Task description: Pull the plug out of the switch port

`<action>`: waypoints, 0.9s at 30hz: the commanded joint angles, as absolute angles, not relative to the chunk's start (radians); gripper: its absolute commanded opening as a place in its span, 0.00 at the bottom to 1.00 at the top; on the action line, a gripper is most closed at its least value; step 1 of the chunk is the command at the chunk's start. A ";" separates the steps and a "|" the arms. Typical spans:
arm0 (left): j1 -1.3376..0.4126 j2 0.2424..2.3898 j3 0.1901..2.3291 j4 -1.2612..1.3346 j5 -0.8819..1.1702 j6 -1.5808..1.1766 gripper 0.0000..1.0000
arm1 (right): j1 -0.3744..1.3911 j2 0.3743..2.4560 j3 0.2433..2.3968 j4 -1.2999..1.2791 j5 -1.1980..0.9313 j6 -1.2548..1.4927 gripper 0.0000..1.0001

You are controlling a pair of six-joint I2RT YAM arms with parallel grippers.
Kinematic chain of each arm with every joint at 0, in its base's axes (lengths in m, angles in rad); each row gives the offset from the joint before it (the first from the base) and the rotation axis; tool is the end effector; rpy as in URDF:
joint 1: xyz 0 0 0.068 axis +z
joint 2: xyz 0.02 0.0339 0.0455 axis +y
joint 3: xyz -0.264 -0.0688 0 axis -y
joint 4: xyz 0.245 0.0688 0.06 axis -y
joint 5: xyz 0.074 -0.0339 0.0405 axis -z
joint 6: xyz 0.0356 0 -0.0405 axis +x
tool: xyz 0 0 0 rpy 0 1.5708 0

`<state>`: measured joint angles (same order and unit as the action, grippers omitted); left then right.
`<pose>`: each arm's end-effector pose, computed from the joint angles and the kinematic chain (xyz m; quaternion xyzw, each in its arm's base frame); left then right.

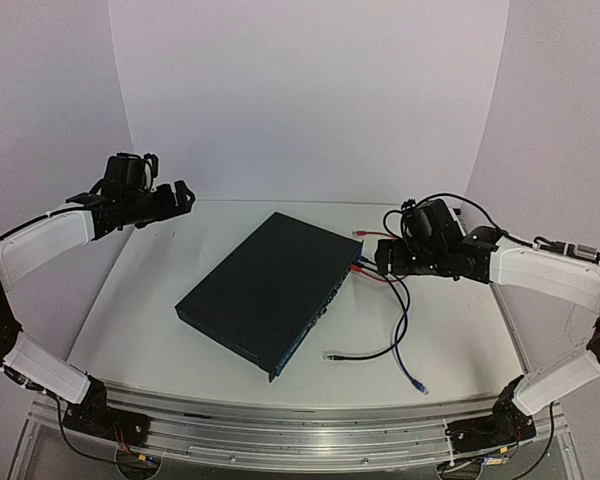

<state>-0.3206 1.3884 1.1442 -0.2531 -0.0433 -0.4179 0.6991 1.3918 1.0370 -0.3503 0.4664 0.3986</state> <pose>0.3048 -0.0996 0.3198 -0.0528 0.8576 -0.1672 0.4835 0.2431 0.1835 0.2759 -0.0364 0.8878 0.0339 0.4576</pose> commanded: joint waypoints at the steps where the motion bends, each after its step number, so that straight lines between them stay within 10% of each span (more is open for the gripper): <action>1: -0.321 1.384 1.145 -0.257 -0.009 -0.402 1.00 | 0.701 1.359 1.014 -0.285 0.435 0.245 0.98; 13: -0.321 1.657 1.231 -0.221 0.227 -0.362 1.00 | 0.701 1.542 0.936 -0.034 0.041 -0.131 0.92; 27: -0.327 1.897 1.296 -0.168 0.370 -0.378 0.99 | 0.703 1.756 1.013 0.043 -0.031 -0.182 0.62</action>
